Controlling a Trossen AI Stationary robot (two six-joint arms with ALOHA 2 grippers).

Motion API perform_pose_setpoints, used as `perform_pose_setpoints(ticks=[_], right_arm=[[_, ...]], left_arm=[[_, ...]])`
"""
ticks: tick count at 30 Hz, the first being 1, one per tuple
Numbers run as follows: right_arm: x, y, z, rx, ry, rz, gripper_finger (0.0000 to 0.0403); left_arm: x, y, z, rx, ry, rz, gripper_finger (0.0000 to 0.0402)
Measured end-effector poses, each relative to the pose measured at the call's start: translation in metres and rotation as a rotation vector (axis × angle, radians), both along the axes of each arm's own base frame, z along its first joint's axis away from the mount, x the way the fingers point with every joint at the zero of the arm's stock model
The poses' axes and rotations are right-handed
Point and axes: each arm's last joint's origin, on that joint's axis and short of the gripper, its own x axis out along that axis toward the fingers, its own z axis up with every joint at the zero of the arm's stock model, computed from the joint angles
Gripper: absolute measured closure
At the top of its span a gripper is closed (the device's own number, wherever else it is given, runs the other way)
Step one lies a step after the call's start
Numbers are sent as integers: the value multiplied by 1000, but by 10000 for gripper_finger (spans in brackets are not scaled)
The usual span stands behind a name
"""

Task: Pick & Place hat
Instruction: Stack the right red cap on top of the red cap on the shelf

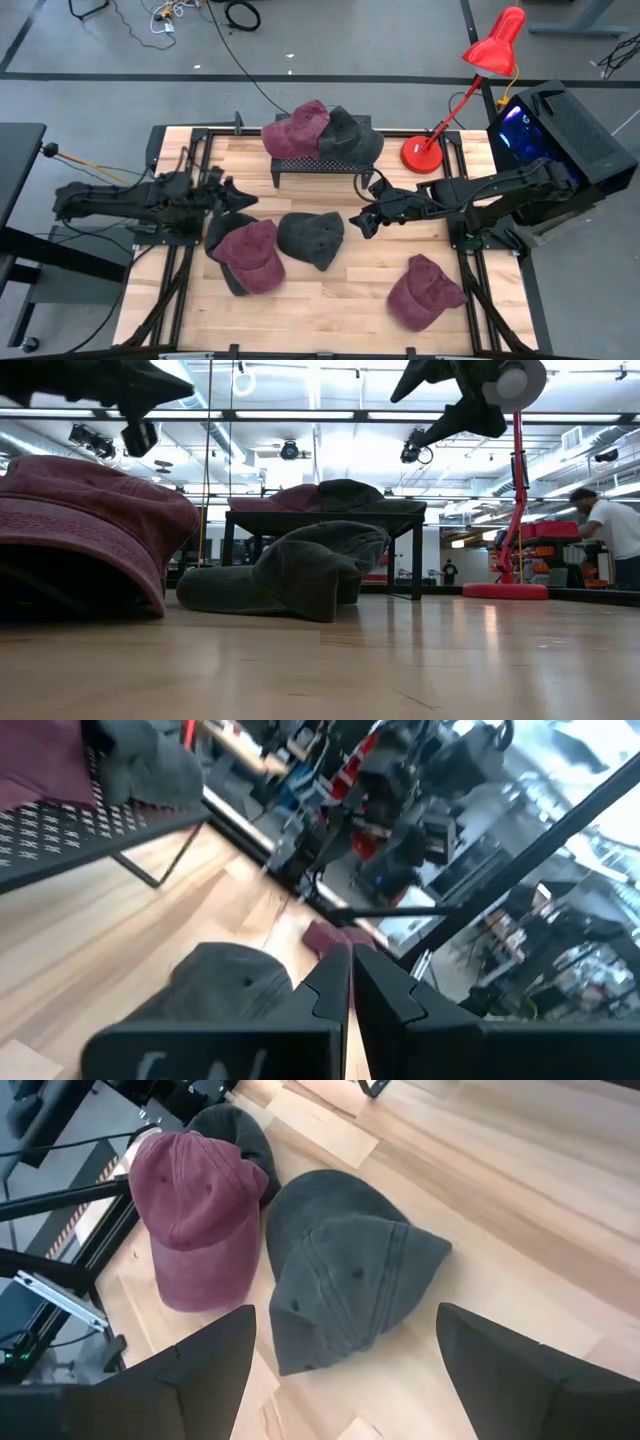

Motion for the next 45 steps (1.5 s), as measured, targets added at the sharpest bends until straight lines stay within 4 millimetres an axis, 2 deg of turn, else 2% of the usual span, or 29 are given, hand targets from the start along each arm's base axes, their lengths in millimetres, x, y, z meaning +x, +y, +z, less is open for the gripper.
perform_pose_setpoints(ticks=[8,14,17,23,27,32,35,39,45], right_arm=[[0,0,0,19,-2,-16,92],[0,0,0,43,-2,-24,92],[0,1,0,47,-2,-21,92],[1,1,0,48,-9,-21,92],[1,1,0,48,-14,-21,92],[1,1,0,48,-13,-20,92],[1,1,0,48,-14,-20,92],[1,1,0,47,-16,-18,92],[3,1,2,40,-32,0,92]], left_arm=[[42,-1,28,-1,90,-37,381],[73,-1,41,-14,141,-37,381],[86,-1,39,-19,175,-46,381],[106,-1,20,-127,274,-27,381],[114,-1,8,-158,323,-17,381],[118,-2,4,-213,336,-36,381],[119,-6,5,-222,333,-56,385],[120,-12,14,-149,313,-96,396],[121,-12,19,-123,307,-94,393]])
